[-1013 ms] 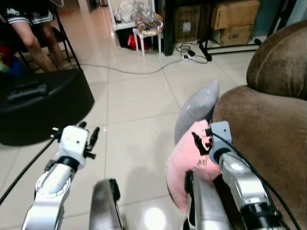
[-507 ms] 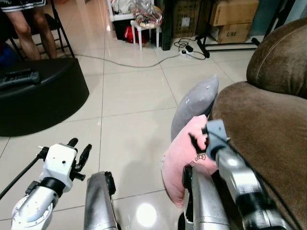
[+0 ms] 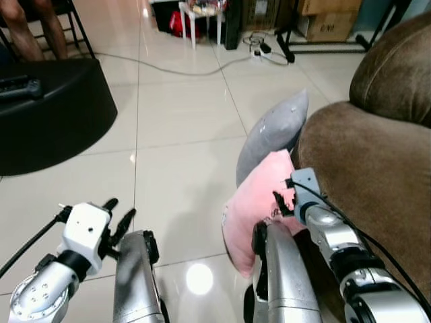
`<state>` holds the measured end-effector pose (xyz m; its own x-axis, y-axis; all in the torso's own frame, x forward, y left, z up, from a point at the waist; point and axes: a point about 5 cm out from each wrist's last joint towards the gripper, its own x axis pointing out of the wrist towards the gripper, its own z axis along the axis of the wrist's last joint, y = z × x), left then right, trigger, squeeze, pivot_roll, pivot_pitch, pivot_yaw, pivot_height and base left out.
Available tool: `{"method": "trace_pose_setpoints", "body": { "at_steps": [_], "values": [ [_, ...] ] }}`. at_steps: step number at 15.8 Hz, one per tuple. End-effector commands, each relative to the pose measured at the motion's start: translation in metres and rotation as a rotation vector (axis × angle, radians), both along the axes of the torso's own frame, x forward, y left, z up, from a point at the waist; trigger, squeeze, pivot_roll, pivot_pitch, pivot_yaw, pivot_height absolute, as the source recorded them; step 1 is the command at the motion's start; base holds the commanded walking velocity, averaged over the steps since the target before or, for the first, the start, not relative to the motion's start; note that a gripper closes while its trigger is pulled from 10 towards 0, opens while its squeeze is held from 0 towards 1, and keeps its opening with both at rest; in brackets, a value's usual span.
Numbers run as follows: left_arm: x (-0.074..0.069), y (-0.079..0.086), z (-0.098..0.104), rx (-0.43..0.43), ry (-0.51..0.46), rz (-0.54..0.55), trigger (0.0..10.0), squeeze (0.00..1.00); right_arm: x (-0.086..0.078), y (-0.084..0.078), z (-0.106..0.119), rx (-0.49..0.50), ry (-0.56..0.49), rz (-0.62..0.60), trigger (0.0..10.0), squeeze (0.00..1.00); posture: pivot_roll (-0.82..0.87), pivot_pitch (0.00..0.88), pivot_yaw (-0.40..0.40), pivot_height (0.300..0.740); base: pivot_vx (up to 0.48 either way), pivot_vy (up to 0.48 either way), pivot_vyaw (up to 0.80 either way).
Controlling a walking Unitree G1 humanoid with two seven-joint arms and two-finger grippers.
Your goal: Move the pillow to the sofa from floor
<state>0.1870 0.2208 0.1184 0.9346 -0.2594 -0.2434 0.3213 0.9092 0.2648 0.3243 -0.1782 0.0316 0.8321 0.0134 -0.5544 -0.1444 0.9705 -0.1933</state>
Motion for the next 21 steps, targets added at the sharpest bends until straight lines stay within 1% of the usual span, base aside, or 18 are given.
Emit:
{"method": "trace_pose_setpoints", "body": {
  "at_steps": [1, 2, 3, 5, 6, 8, 9, 11, 12, 15, 17, 19, 20, 21],
  "values": [
    [-0.002, -0.001, 0.002, -0.005, 0.011, -0.020, 10.0, 0.00, 0.003, 0.003, 0.002, -0.018, -0.005, 0.012, 10.0, 1.00, -0.02, 0.165, -0.008, 0.438, 0.000, 0.000, 0.00],
    [-0.006, -0.003, 0.003, -0.020, 0.027, -0.035, 10.0, 0.00, 0.002, 0.005, -0.001, -0.034, 0.016, 0.015, 10.0, 1.00, -0.02, 0.177, -0.004, 0.438, 0.000, 0.000, 0.00],
    [-0.013, -0.005, 0.002, -0.032, 0.053, -0.061, 10.0, 0.00, -0.001, 0.006, -0.007, -0.066, 0.066, 0.029, 10.0, 1.00, -0.02, 0.184, -0.003, 0.438, 0.000, 0.000, 0.00],
    [-0.021, -0.011, 0.002, -0.064, 0.092, -0.100, 10.0, 0.00, 0.001, 0.008, -0.007, -0.083, 0.074, 0.036, 10.0, 1.00, -0.01, 0.186, -0.006, 0.438, 0.000, 0.000, 0.00],
    [-0.025, -0.015, 0.002, -0.097, 0.120, -0.139, 10.0, 0.00, 0.004, 0.009, -0.004, -0.082, 0.059, 0.024, 10.0, 0.00, -0.01, 0.188, -0.007, 0.438, 0.000, 0.000, 0.00],
    [-0.033, -0.021, 0.004, -0.156, 0.159, -0.235, 10.0, 0.00, 0.012, 0.012, 0.005, -0.066, 0.010, 0.014, 10.0, 0.00, -0.01, 0.190, -0.011, 0.438, 0.000, 0.000, 0.00],
    [-0.036, -0.024, 0.007, -0.176, 0.161, -0.277, 10.0, 0.00, 0.015, 0.012, 0.010, -0.068, -0.033, -0.003, 10.0, 0.00, -0.01, 0.187, -0.013, 0.438, 0.000, 0.000, 0.00],
    [-0.035, -0.023, 0.009, -0.190, 0.156, -0.289, 10.0, 0.00, 0.019, 0.011, 0.015, -0.052, -0.074, -0.031, 10.0, 0.00, -0.01, 0.183, -0.017, 0.438, 0.000, 0.000, 0.00],
    [-0.036, -0.023, 0.012, -0.209, 0.176, -0.328, 10.0, 0.00, 0.018, 0.009, 0.014, -0.086, -0.086, -0.039, 10.0, 0.00, -0.01, 0.180, -0.019, 0.438, 0.000, 0.000, 0.00],
    [-0.035, -0.024, 0.011, -0.218, 0.216, -0.403, 10.0, 0.00, 0.015, 0.004, 0.010, -0.158, -0.082, -0.047, 10.0, 0.00, 0.00, 0.176, -0.021, 0.438, 0.000, 0.000, 0.00],
    [-0.033, -0.024, 0.011, -0.210, 0.225, -0.428, 10.0, 0.00, 0.010, 0.006, 0.003, -0.187, -0.038, -0.010, 10.0, 0.00, 0.00, 0.167, -0.018, 0.438, 0.000, 0.000, 0.00],
    [-0.031, -0.024, 0.010, -0.213, 0.236, -0.444, 10.0, 0.00, 0.001, 0.011, -0.011, -0.243, 0.055, 0.060, 10.0, 0.00, 0.00, 0.162, -0.015, 0.438, 0.000, 0.000, 0.00],
    [-0.031, -0.027, 0.009, -0.219, 0.250, -0.466, 10.0, 0.00, -0.006, 0.014, -0.019, -0.268, 0.129, 0.100, 10.0, 0.00, 0.00, 0.161, -0.014, 0.438, 0.000, 0.000, 0.00],
    [-0.032, -0.028, 0.009, -0.222, 0.257, -0.476, 10.0, 0.00, -0.011, 0.017, -0.025, -0.271, 0.174, 0.127, 10.0, 0.00, 0.00, 0.161, -0.014, 0.438, 0.000, 0.000, 0.00]
  ]
}}
